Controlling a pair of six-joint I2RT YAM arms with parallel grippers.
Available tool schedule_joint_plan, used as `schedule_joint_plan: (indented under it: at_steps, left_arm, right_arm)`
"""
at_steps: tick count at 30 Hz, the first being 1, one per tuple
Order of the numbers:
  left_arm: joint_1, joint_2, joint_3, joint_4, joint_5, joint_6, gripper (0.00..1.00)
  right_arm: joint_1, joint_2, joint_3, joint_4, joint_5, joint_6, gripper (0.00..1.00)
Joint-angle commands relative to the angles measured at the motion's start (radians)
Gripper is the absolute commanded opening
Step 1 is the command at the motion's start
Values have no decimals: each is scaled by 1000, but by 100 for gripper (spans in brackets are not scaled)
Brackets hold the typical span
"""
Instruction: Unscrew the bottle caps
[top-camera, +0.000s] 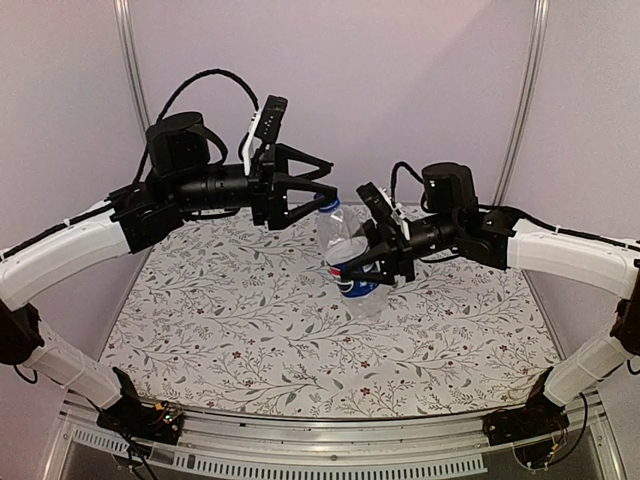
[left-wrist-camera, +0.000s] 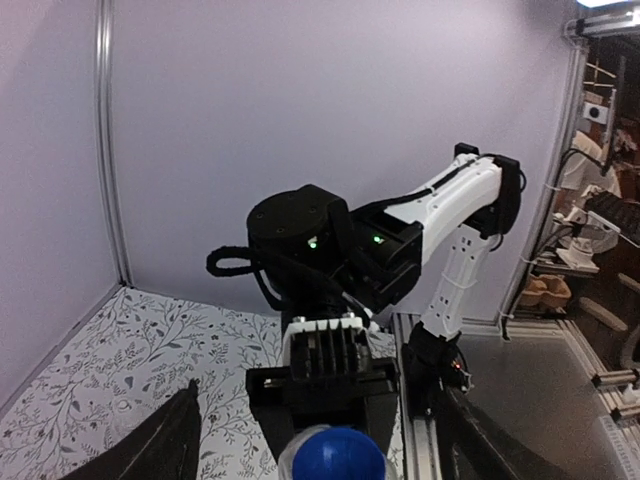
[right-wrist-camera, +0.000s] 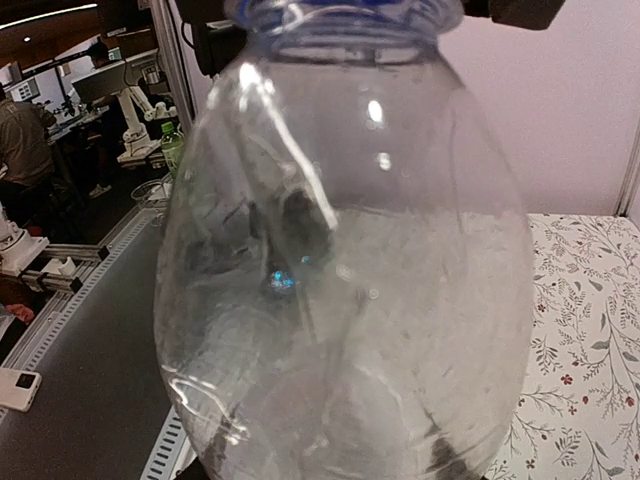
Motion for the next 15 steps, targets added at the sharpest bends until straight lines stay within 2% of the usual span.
schedule_joint_plan:
  at_steps: [1, 6, 12, 15]
  left_arm:
    - [19, 33, 34, 18, 297, 40, 79]
    - [30, 65, 58, 25, 363, 38, 69]
    - [51, 88, 50, 76, 423, -14, 49]
    - [54, 92, 43, 77, 418, -16, 48]
  right_arm:
    - [-2, 26, 46, -36, -117, -14, 44]
    - [-2, 36, 50, -43, -138, -17, 43]
    - [-2, 37, 49, -45, -143, -17, 43]
    - [-2, 37, 49, -46, -142, -18, 44]
